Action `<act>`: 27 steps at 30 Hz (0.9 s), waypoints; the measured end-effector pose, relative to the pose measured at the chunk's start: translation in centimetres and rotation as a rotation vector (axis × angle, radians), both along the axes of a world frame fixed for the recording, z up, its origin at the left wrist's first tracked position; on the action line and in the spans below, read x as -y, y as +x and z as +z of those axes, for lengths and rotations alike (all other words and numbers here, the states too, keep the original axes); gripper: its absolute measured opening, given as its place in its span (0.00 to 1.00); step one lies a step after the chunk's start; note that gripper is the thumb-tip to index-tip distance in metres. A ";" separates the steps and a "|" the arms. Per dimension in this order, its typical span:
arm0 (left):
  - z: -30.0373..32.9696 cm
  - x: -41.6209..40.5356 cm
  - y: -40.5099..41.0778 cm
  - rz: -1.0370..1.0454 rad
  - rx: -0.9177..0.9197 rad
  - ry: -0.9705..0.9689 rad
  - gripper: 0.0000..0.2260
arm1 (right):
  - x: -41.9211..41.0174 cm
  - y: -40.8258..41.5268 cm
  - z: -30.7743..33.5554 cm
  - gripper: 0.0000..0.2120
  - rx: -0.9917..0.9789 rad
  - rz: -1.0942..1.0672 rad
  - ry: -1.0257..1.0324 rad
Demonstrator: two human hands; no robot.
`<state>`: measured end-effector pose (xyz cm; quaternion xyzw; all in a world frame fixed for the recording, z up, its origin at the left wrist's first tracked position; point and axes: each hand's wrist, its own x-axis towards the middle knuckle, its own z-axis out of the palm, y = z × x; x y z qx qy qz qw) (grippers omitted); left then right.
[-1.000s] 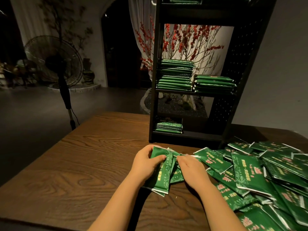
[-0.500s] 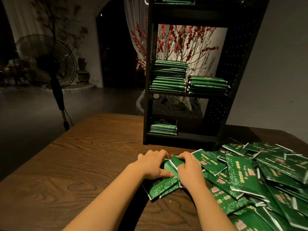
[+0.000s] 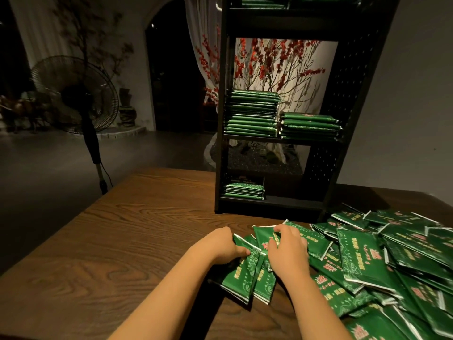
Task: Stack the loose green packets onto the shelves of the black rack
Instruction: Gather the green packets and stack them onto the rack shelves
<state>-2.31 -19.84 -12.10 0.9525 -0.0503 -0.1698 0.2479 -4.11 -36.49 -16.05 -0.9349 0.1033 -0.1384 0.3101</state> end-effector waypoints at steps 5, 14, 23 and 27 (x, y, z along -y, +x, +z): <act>0.1 0.5 -1.5 0.013 -0.126 -0.231 0.14 | 0.2 0.0 0.1 0.14 -0.006 -0.021 0.021; 0.2 3.1 -3.9 0.006 0.039 -0.142 0.12 | 0.1 0.2 0.0 0.14 -0.006 -0.059 0.063; -0.8 -0.9 -2.5 0.253 -0.053 -0.684 0.11 | 0.5 0.7 -0.2 0.17 0.045 -0.076 0.264; -0.4 -2.0 -2.7 0.311 -0.055 -0.993 0.03 | 0.5 0.9 -0.5 0.18 0.015 -0.022 0.395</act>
